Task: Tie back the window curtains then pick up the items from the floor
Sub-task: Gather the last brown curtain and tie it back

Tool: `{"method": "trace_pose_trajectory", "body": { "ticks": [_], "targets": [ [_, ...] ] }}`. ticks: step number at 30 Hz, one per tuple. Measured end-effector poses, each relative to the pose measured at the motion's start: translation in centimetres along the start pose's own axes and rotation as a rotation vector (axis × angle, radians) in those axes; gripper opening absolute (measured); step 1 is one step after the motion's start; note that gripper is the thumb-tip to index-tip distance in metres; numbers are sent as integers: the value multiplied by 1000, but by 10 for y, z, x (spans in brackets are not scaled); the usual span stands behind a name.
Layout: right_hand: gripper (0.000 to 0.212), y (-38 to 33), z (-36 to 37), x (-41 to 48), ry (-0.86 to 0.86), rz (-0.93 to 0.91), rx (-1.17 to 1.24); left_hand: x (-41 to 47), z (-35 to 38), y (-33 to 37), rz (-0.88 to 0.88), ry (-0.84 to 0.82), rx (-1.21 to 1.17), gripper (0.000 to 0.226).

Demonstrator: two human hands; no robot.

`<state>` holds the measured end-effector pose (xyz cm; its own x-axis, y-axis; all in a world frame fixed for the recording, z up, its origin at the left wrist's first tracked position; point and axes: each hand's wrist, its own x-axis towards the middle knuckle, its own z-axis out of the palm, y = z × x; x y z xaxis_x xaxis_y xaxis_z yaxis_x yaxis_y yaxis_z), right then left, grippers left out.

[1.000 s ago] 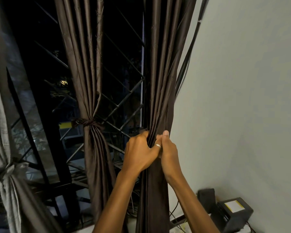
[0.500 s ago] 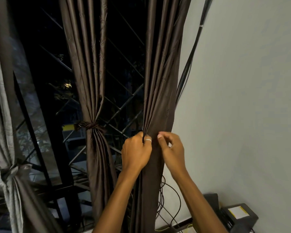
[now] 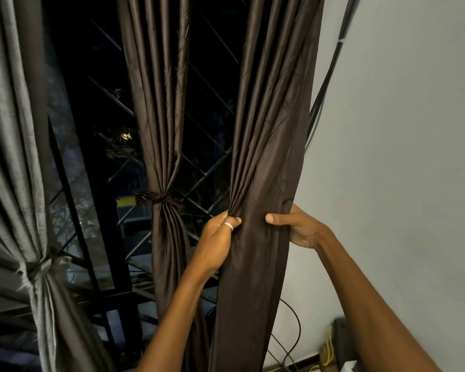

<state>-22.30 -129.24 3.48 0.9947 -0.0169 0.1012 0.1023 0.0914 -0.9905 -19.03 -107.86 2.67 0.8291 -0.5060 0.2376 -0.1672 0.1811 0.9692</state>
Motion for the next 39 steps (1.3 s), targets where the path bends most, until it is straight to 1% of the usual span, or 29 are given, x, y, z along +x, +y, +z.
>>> {"method": "trace_pose_trajectory", "body": {
  "ticks": [1,2,5,8,10,12,14,15,17,19,20,23,25,26,27,28,30,32,33,35,37,38,39],
  "targets": [
    [43,0,2,0,17,-7,6,1,0,0,-3,2,4,29],
    [38,2,2,0,44,-13,-15,2,-1,-1,-1,4,17,29],
    [37,3,5,-3,180,-35,-182,6,-6,-7,55,41,138,26],
    [29,3,12,-8,367,-63,-428,10,-7,-16,245,139,490,24],
    [34,10,21,-8,561,-107,-611,11,0,-21,351,234,711,26],
    [36,22,35,-8,755,-163,-768,6,12,-24,398,336,867,23],
    [32,31,52,-12,850,-226,-803,0,23,-26,384,400,955,23],
    [27,33,59,-14,855,-262,-806,-3,29,-28,380,419,984,26],
    [18,33,71,-18,794,-316,-819,-5,37,-30,385,437,1014,32],
    [23,29,79,-23,688,-313,-763,-5,40,-32,407,409,1012,38],
    [27,26,80,-25,647,-288,-697,-4,40,-32,412,376,989,41],
    [38,18,84,-32,580,-168,-451,-3,38,-35,396,181,862,58],
    [44,19,85,-35,522,-148,-391,-5,38,-35,357,44,738,74],
    [47,20,84,-36,496,-156,-387,-6,39,-34,326,-18,683,77],
    [50,21,83,-36,478,-171,-396,-8,38,-33,302,-70,642,74],
    [51,22,82,-37,472,-193,-410,-8,38,-32,293,-110,623,66],
    [45,21,78,-39,486,-226,-412,-9,33,-29,290,-154,593,47],
    [35,19,72,-39,507,-217,-382,-9,27,-27,300,-139,532,45],
    [32,18,70,-39,517,-203,-370,-9,24,-27,314,-93,502,45],
    [27,17,66,-41,523,-174,-341,-6,18,-26,347,56,469,40],
    [25,16,67,-43,516,-164,-312,-1,14,-25,339,181,473,37],
    [24,15,68,-43,507,-165,-303,1,12,-26,307,191,472,42],
    [22,15,68,-44,491,-169,-296,3,11,-27,269,163,458,52]
  ]
}}
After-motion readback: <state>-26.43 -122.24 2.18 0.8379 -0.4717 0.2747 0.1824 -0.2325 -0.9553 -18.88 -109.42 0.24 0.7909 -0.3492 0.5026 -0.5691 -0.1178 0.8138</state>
